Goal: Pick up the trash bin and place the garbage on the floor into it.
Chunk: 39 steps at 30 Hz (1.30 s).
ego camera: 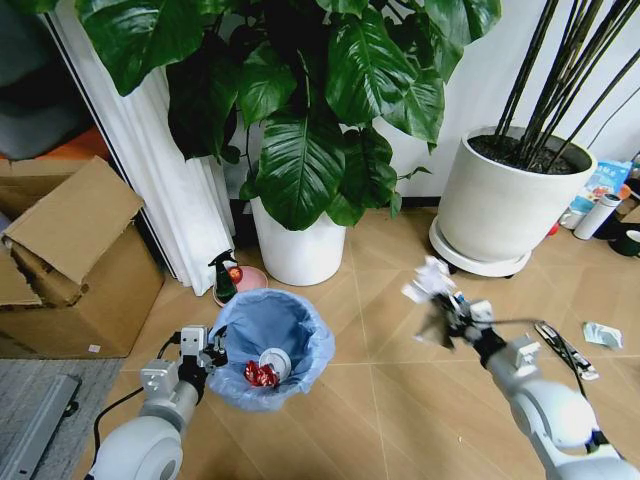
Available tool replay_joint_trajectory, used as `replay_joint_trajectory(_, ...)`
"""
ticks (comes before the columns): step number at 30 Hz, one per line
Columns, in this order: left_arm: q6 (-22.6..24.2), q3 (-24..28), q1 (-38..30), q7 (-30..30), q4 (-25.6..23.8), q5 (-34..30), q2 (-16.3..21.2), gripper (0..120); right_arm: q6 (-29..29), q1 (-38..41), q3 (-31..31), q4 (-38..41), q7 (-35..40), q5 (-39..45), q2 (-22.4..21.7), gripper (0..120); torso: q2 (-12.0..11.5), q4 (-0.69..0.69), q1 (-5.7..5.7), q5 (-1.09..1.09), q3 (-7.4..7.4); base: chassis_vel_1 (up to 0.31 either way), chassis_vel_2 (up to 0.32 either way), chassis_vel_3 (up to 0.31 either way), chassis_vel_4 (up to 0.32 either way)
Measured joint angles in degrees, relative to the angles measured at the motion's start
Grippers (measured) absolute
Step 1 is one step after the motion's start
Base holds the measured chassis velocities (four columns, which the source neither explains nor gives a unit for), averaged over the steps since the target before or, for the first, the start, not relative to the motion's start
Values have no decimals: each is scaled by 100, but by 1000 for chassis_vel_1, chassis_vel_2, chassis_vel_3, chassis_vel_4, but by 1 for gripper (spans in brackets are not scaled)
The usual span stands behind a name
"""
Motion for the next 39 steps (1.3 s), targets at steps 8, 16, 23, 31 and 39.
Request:
replay_joint_trajectory(8, 131, 281, -323, -41, 146, -783, 472, 0, -180, 1165, -1601, 149, 417, 624, -443, 0, 0, 0, 0, -1, 1, 0, 0, 0, 0)
replay_joint_trajectory(16, 187, 668, -763, -84, 392, -1059, 530, 0, -172, 1786, -2591, -48, 428, 697, -383, 0, 1, -1, 0, 0, 0, 0, 0, 0, 0)
replay_joint_trajectory(23, 205, 876, -1098, -141, 536, -1188, 466, 0, -430, 2147, -3166, -277, 451, 691, -286, 3, 0, -1, 0, -1, 0, 0, 0, 0, 0)
replay_joint_trajectory(31, 211, 926, -1405, -153, 616, -1304, 466, 0, -513, 2354, -3567, -498, 457, 598, -285, 34, 0, -1, 0, -1, 0, 0, 0, 0, 0)
replay_joint_trajectory(39, 203, 913, -1426, -132, 662, -1290, 422, 0, -500, 2305, -3514, -457, 516, 594, -343, 60, 1, -1, 0, 0, 0, 0, 0, 0, 0)
